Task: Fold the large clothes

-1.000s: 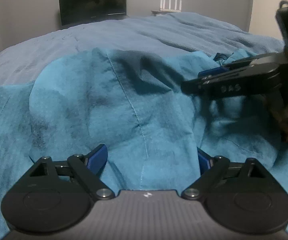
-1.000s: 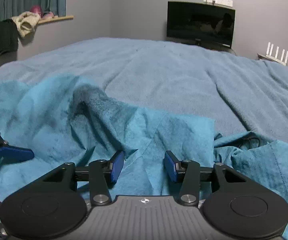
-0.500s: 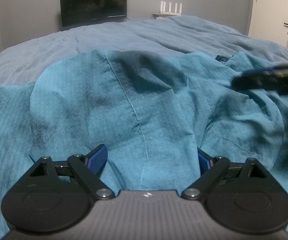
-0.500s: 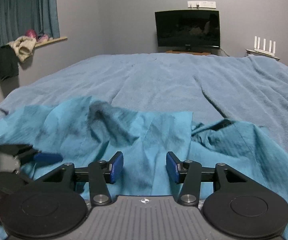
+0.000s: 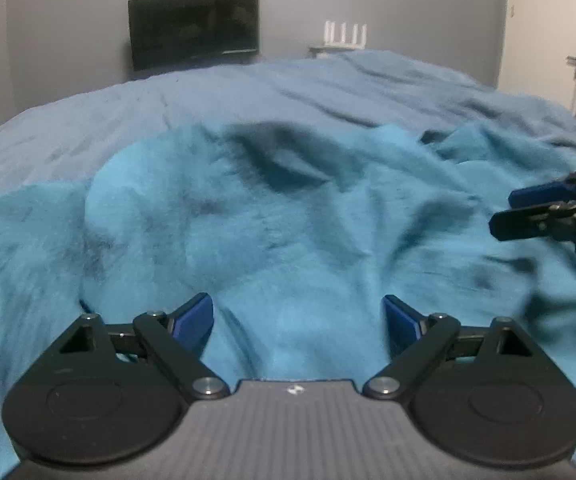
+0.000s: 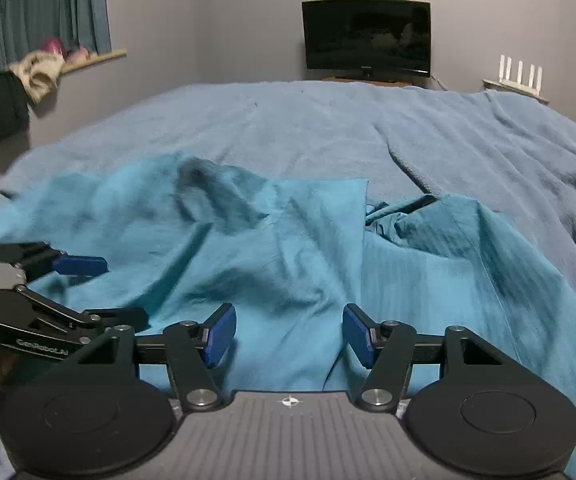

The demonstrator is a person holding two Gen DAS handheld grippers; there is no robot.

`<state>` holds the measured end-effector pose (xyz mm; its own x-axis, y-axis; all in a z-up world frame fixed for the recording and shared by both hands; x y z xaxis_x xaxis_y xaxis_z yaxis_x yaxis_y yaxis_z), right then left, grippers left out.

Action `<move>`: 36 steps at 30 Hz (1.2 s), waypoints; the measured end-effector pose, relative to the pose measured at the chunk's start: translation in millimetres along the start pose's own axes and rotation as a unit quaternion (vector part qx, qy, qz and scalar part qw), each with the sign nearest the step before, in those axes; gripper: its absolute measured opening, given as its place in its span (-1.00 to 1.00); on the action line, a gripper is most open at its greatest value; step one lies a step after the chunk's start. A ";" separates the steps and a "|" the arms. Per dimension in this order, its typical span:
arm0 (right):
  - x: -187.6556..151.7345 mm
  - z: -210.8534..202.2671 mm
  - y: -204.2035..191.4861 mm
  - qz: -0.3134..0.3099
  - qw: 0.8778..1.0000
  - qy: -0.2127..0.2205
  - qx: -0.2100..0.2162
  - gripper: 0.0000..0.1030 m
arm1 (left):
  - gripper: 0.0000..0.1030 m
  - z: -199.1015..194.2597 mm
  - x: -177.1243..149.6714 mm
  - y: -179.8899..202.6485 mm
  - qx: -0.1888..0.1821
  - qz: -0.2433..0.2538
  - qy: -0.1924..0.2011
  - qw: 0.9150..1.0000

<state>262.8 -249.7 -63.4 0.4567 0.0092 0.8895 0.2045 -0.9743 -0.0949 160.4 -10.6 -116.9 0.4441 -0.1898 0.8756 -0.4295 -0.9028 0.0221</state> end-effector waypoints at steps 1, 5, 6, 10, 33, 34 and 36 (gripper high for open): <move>-2.2 -12.0 -2.8 0.003 1.000 0.001 0.005 0.20 | 0.76 -12.5 1.6 4.8 -0.015 -0.004 0.003 1.000; -11.0 -53.2 -13.7 -0.005 1.000 -0.003 0.029 0.20 | 0.75 -55.2 6.1 23.3 -0.057 0.001 0.004 0.998; -13.1 -61.3 -17.0 -0.011 0.999 -0.005 0.032 0.20 | 0.75 -62.8 6.2 27.2 -0.057 0.006 0.003 0.998; -24.2 -80.1 -32.0 -0.062 0.997 -0.025 0.032 0.20 | 0.75 -76.1 -7.2 39.9 -0.045 0.021 -0.032 0.998; -45.5 -202.2 31.4 0.193 0.979 -0.025 -0.061 0.60 | 1.00 -39.4 -55.9 50.5 -0.028 0.054 -0.106 0.993; -51.9 -210.3 39.7 0.225 0.972 -0.027 -0.062 0.57 | 1.00 -39.3 -56.1 50.4 -0.029 0.054 -0.105 0.993; -59.1 -221.1 48.4 0.256 0.964 -0.028 -0.063 0.48 | 1.00 -39.4 -56.0 50.3 -0.029 0.053 -0.105 0.993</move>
Point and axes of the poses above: each gripper's, at about its wrist camera, not at the fingertips, and z roughly the way its jaws point, y to its right, x to its top, the point moved 6 cm from there along z, roughly the way its jaws point, and after that the axes turned 10 degrees about y, right-handed, at the moved point
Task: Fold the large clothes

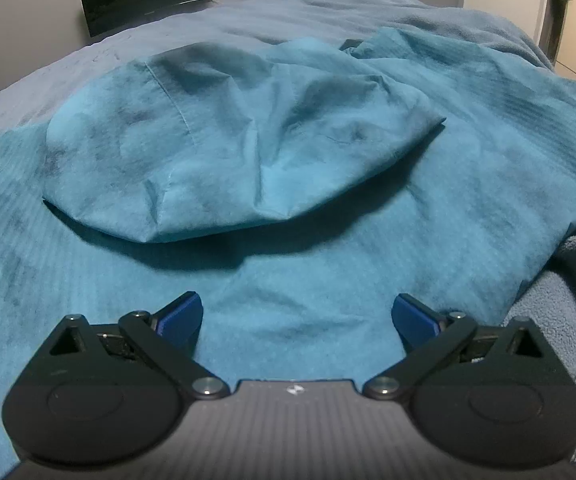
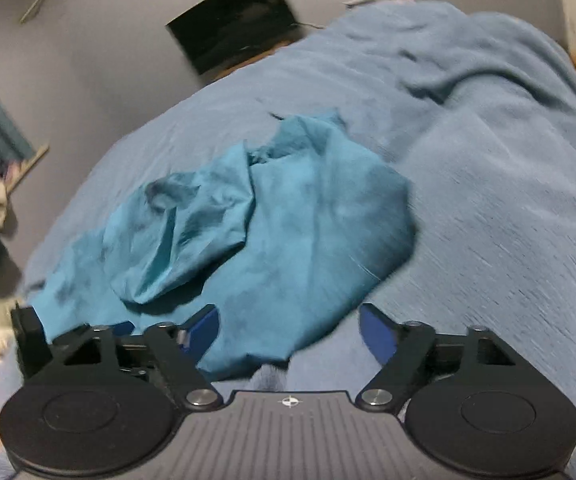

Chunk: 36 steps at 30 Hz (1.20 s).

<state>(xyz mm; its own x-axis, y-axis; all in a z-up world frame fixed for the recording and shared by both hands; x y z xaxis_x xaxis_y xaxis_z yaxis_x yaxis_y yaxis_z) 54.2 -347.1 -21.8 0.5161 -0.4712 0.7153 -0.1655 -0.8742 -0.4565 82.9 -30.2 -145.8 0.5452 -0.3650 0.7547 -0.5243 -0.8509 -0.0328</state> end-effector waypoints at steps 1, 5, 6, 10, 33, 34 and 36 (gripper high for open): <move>-0.8 -1.0 0.6 -0.001 1.000 -0.002 0.000 0.49 | 1.00 0.0 -0.1 0.1 0.000 0.000 0.000 1.000; -6.4 15.7 -8.7 -0.039 0.999 -0.022 -0.017 0.65 | 1.00 -0.4 -0.6 0.3 0.001 0.001 0.002 1.000; -6.8 21.5 -9.3 -0.044 0.999 -0.025 -0.020 0.66 | 1.00 -0.5 -0.6 0.5 0.002 0.001 0.003 1.000; -2.0 53.6 -11.1 -0.048 0.998 -0.026 -0.043 0.67 | 1.00 -1.6 -0.7 0.8 0.001 -0.001 0.005 1.000; 26.0 83.8 -1.1 0.000 0.991 0.135 0.016 -0.63 | 0.90 -22.2 55.2 -4.7 0.142 0.028 0.167 0.975; 27.4 83.8 -1.3 -0.004 0.990 0.138 0.020 -0.63 | 0.90 -14.9 53.9 -6.4 0.152 0.031 0.155 0.976; 29.1 82.0 -3.5 -0.010 0.989 0.145 0.028 -0.66 | 0.88 3.1 43.2 -5.4 0.152 0.047 0.110 0.981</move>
Point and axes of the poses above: each gripper's, at about its wrist camera, not at the fingertips, and z roughly the way its jaws point, y to its right, x to its top, the point moved 6 cm from there along z, roughly the way its jaws point, and after that the axes turned 10 degrees about y, right-handed, at the moved point
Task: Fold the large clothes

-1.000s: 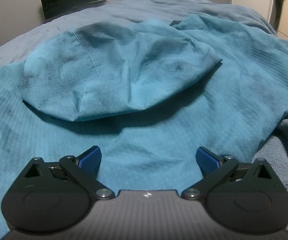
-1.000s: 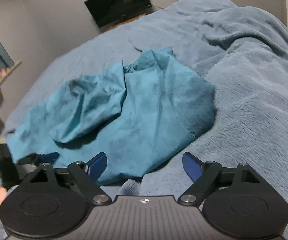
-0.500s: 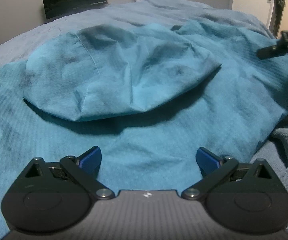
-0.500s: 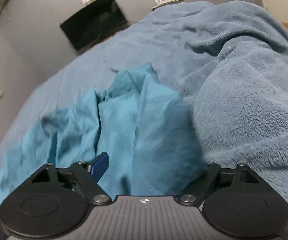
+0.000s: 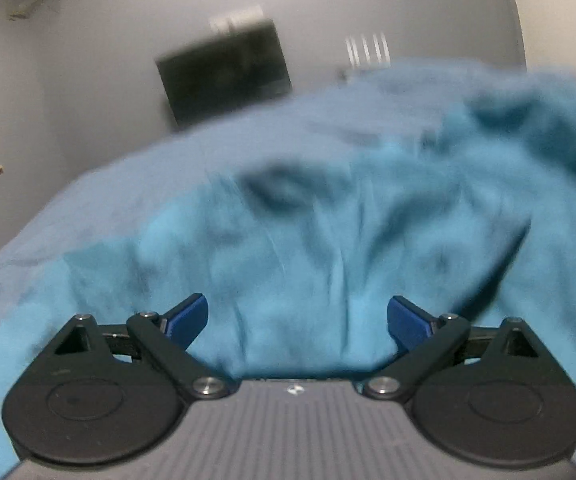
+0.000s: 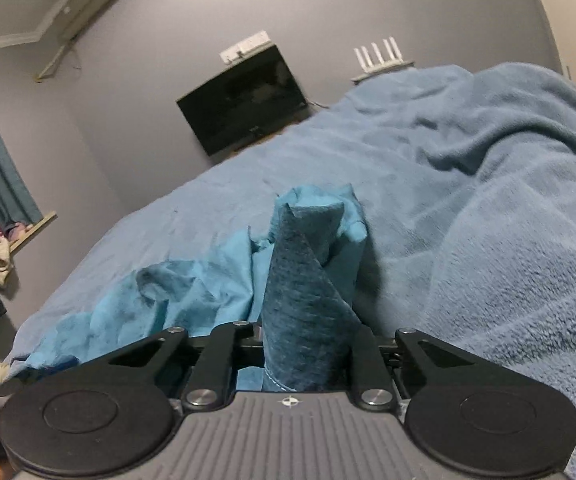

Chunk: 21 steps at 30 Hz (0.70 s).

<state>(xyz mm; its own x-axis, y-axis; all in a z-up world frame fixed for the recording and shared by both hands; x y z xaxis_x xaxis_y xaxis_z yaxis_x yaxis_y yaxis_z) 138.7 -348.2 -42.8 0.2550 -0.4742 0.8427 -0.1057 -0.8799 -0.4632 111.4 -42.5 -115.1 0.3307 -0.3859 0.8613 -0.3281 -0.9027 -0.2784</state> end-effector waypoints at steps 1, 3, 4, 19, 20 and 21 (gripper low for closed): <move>1.6 -1.3 -1.7 -0.002 1.000 0.004 0.005 -0.66 | 0.86 5.2 -9.6 5.5 -0.010 0.014 -0.018 1.000; 4.0 -5.2 -9.0 -0.010 1.000 0.013 0.020 -0.67 | 0.85 7.2 -20.5 11.9 -0.014 0.032 -0.016 0.999; 4.4 -7.2 -16.2 -0.023 0.999 0.019 0.028 -0.68 | 0.85 7.5 -21.8 12.7 -0.015 0.035 -0.013 0.999; 14.7 -17.8 -190.9 -0.162 0.973 0.038 0.161 -0.73 | 0.86 13.7 -27.5 4.7 -0.046 -0.027 -0.026 0.998; 13.8 -15.6 -201.8 -0.161 0.972 0.033 0.167 -0.73 | 0.86 13.3 -27.7 4.0 -0.047 -0.031 -0.027 0.998; 12.1 -13.5 -211.9 -0.164 0.971 0.029 0.170 -0.73 | 0.86 12.1 -27.3 2.6 -0.049 -0.037 -0.027 0.998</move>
Point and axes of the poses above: each gripper's, at about its wrist camera, not at the fingertips, and z roughly the way its jaws point, y to its right, x to its top, the point moved 6 cm from there along z, roughly the way its jaws point, and after that the axes turned 10 degrees about y, right-handed, at the moved point
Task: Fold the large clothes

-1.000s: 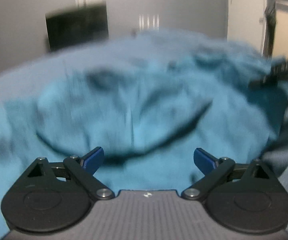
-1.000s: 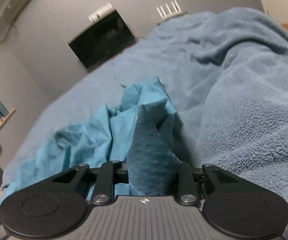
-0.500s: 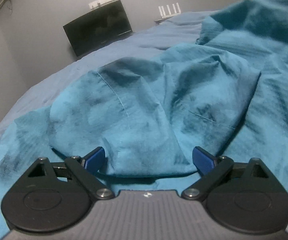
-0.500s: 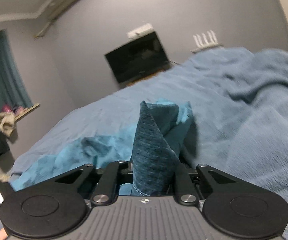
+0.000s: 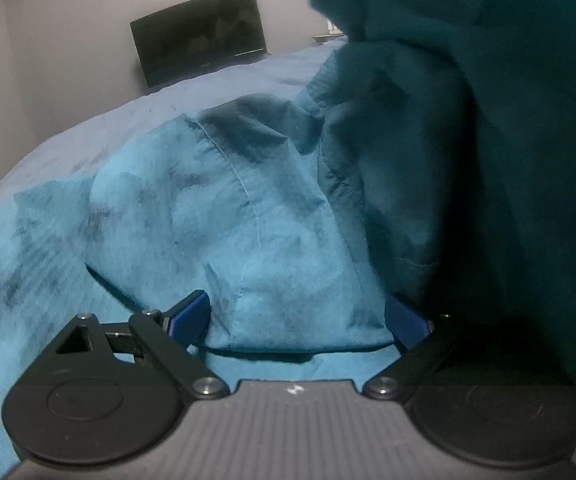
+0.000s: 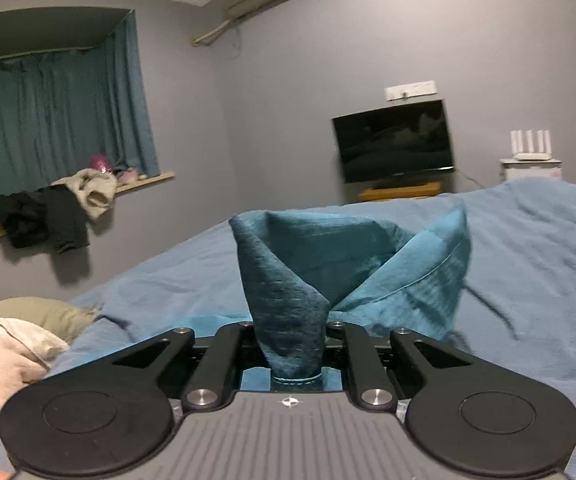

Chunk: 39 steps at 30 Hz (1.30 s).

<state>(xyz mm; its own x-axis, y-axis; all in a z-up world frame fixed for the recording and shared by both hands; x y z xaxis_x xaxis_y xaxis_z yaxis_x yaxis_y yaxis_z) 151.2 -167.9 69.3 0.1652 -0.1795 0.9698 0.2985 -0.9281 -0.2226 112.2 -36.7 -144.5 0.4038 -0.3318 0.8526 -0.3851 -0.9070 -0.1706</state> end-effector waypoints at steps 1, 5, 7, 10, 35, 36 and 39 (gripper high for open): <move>0.4 5.0 -9.8 -0.008 1.000 -0.002 0.005 -0.73 | 0.85 -2.0 1.5 -3.6 -0.003 -0.011 -0.001 1.000; -0.4 8.6 -31.6 -0.021 0.999 -0.005 0.025 -0.74 | 0.76 -32.8 17.4 -44.3 -0.004 -0.128 0.015 0.992; -5.3 2.7 -44.7 -0.036 0.999 -0.006 0.035 -0.74 | 0.76 -54.1 30.5 -76.3 -0.009 -0.214 0.038 0.976; -16.7 1.8 -59.2 -0.045 0.998 -0.017 0.052 -0.74 | 0.76 -84.1 54.8 -118.2 -0.014 -0.272 0.070 0.960; -61.7 1.0 -137.5 -0.132 0.976 -0.081 0.154 -0.74 | -0.36 -31.0 130.2 -95.6 -0.211 -0.186 -0.149 0.948; -61.8 2.1 -137.2 -0.131 0.976 -0.083 0.154 -0.73 | -0.55 -30.8 129.5 -94.3 -0.209 -0.183 -0.146 0.950; -57.9 -3.4 -137.7 -0.121 0.976 -0.084 0.163 -0.35 | -0.72 -35.4 130.2 -98.4 -0.214 -0.194 -0.130 0.949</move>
<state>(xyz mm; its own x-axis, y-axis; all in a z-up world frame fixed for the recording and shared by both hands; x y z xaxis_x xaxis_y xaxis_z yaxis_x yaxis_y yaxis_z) 97.4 -30.8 44.2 0.1972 0.1128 0.9739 0.6262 -0.7788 -0.0366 173.3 18.5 0.8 0.7533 -0.0977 0.6504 -0.4446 -0.8043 0.3942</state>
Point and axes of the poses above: each gripper's, at about its wrist camera, not at the fingertips, and z roughly the way its jaws point, y to its right, x to its top, the point moved 6 cm from there along z, roughly the way its jaws point, and after that the axes turned 10 degrees about y, right-handed, at the moved point
